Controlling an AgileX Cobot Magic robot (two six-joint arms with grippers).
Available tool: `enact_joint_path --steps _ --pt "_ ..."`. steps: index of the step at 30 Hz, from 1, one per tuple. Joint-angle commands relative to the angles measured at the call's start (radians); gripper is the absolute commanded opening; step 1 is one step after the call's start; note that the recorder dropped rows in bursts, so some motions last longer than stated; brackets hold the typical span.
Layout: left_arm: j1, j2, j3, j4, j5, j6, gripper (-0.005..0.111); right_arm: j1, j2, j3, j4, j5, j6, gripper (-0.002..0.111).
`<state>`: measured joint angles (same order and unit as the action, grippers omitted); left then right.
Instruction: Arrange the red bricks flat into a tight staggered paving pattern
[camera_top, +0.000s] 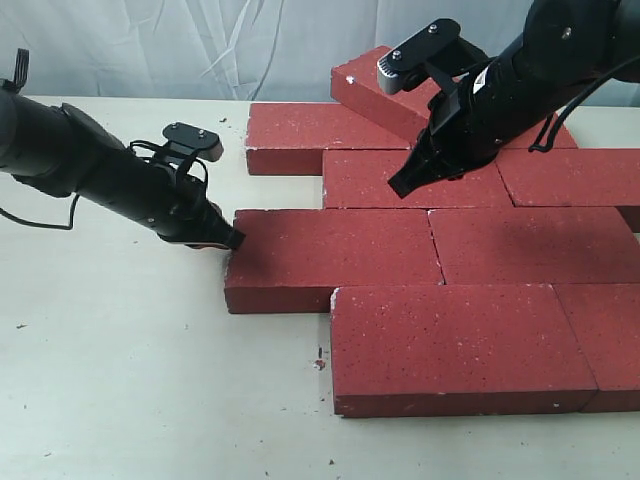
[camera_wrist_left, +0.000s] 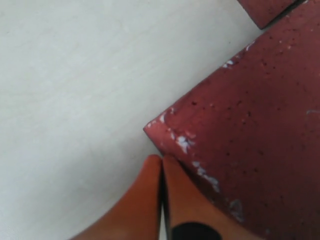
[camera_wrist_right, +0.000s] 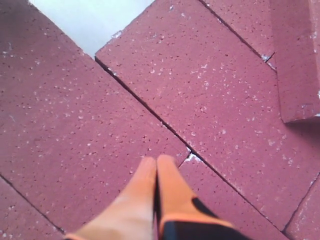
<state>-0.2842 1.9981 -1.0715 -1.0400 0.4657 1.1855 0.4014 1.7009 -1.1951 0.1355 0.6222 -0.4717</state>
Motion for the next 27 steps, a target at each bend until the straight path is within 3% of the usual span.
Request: enact_joint_path --steps 1,13,27 --pt "-0.028 0.003 -0.007 -0.016 0.013 0.004 0.000 -0.006 -0.008 0.005 0.005 -0.007 0.001 -0.001" --pt "-0.026 0.003 -0.007 0.026 -0.023 0.000 0.000 -0.006 -0.008 0.005 0.005 -0.007 0.001 -0.001" --pt "0.022 0.003 -0.007 0.075 -0.015 -0.002 0.000 -0.006 -0.008 0.005 0.005 -0.009 0.001 -0.001"
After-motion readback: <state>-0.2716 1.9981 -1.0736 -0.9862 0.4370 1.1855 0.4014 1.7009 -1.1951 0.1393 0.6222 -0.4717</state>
